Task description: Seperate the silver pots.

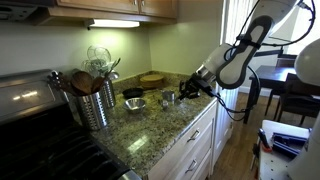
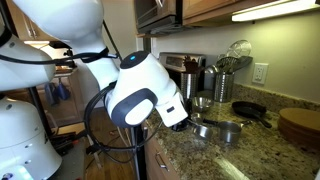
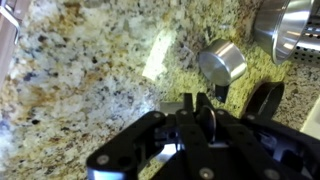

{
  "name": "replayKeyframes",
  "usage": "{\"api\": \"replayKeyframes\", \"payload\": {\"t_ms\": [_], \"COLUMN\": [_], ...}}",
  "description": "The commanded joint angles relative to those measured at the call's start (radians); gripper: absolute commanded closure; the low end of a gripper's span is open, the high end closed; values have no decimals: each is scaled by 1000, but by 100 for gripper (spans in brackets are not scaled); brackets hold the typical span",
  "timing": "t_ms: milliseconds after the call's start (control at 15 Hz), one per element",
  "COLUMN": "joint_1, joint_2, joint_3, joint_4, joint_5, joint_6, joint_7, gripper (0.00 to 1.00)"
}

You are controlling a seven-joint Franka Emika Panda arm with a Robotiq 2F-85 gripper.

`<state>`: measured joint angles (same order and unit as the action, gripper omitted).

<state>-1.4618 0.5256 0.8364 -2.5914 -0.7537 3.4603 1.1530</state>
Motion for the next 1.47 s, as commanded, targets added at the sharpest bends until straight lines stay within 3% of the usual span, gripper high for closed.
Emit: {"api": "replayKeyframes", "payload": {"t_ms": [0,600,667,733,933,1400], "joint_1": [-63,-104,-102,-99,-94,-94], "joint_2": [69,180,187,194,212,221], "joint_3": [58,131,134,137,139,158], "joint_4": [6,-2,-3,-5,-8,-17], "joint_5": [78,337,364,390,459,565], "joint_6": [0,-1,0,0,-1,-2], "joint_7": [-137,-467,-496,-522,-595,-701], "gripper": [92,93,89,67,56,11]}}
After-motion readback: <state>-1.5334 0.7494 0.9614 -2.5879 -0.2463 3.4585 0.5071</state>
